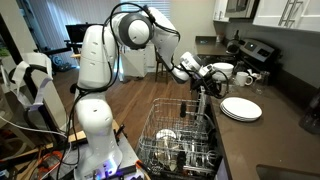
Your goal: Take the top white plate and put it in the dishwasher
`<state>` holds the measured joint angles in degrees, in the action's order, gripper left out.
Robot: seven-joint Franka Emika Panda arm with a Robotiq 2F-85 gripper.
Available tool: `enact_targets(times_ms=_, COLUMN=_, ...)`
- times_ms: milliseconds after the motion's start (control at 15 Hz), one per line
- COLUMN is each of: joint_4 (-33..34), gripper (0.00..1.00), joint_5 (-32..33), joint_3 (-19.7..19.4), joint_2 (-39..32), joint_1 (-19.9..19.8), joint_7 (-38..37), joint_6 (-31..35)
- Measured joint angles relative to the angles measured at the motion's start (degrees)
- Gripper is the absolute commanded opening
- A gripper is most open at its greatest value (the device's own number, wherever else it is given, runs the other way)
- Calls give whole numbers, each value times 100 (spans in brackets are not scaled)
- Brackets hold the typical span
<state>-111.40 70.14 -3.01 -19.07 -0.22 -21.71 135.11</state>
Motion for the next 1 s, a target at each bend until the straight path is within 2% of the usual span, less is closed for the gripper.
enact_targets(times_ms=67, joint_4=0, gripper=5, joint_5=0, joint_3=24, joint_2=21, joint_1=14, joint_7=4, joint_6=0)
enact_targets(times_ms=133, joint_4=0, gripper=28, joint_5=0, joint_3=41, joint_2=42, joint_1=31, joint_7=7, joint_6=0)
enact_targets(times_ms=267, joint_4=-1, gripper=36, joint_5=0, joint_3=66, joint_2=73, joint_1=48, joint_7=8, joint_6=0)
enact_targets(times_ms=467, joint_4=-1, gripper=55, joint_5=0, joint_3=58, joint_2=83, joint_1=39, joint_7=14, joint_6=2)
enact_targets(times_ms=600, joint_4=-5, gripper=65, joint_5=0, joint_3=37, joint_2=83, joint_1=21, joint_7=18, joint_6=5)
enact_targets(times_ms=667, joint_4=-7, gripper=58, joint_5=0, joint_3=25, joint_2=83, joint_1=8, joint_7=23, joint_6=9)
enact_targets(times_ms=733, joint_4=-8, gripper=58, joint_5=0, joint_3=14, joint_2=83, joint_1=-6, joint_7=32, joint_6=10)
enact_targets(times_ms=867, joint_4=-9, gripper=47, joint_5=0, joint_3=-7, joint_2=83, joint_1=-38, joint_7=72, joint_6=11)
enact_targets(times_ms=933, joint_4=-10, gripper=31, joint_5=0, joint_3=-19, joint_2=83, joint_1=-49, joint_7=94, joint_6=11)
enact_targets(times_ms=1000, joint_4=-11, gripper=29, joint_5=0, joint_3=-34, joint_2=83, joint_1=-54, joint_7=109, joint_6=11)
